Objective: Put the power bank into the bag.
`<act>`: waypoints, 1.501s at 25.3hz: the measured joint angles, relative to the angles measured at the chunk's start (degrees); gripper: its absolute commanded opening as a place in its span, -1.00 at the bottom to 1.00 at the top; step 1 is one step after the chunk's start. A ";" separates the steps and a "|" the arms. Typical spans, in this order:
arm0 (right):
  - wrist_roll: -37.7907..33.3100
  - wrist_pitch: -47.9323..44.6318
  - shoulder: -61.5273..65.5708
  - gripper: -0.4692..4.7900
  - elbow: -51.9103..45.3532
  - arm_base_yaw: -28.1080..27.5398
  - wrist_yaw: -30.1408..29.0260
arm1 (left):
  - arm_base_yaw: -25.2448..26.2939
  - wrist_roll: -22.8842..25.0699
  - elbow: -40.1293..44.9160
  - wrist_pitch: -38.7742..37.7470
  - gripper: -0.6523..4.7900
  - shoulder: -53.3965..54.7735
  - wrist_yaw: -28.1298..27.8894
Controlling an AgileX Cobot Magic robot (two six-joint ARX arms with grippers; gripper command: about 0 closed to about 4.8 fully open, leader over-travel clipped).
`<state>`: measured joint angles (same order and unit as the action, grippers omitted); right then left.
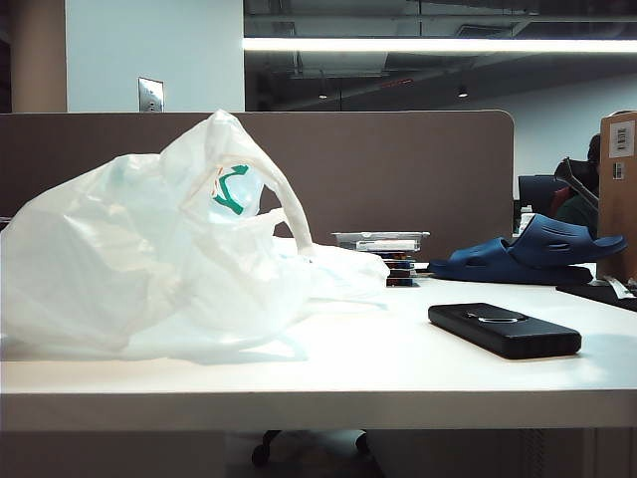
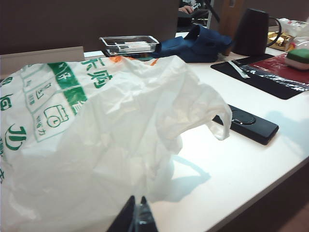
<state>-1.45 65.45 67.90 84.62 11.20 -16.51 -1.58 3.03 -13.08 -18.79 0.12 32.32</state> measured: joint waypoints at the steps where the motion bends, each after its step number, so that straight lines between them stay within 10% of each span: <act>1: 0.02 0.02 2.60 -0.84 0.02 1.44 0.00 | 0.00 0.00 0.00 -0.02 -0.78 0.00 0.00; 29: 0.02 -9.03 23.82 -0.72 0.15 2.60 6.43 | 0.00 -0.02 0.00 -0.28 -0.78 0.00 -0.02; 38: 0.02 -9.64 26.51 0.12 0.24 3.87 6.40 | 0.00 -0.02 0.00 -0.28 -0.78 0.00 -0.02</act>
<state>-1.43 55.81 94.41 84.86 15.07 -10.11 -1.58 3.01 -13.08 -19.07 0.12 32.29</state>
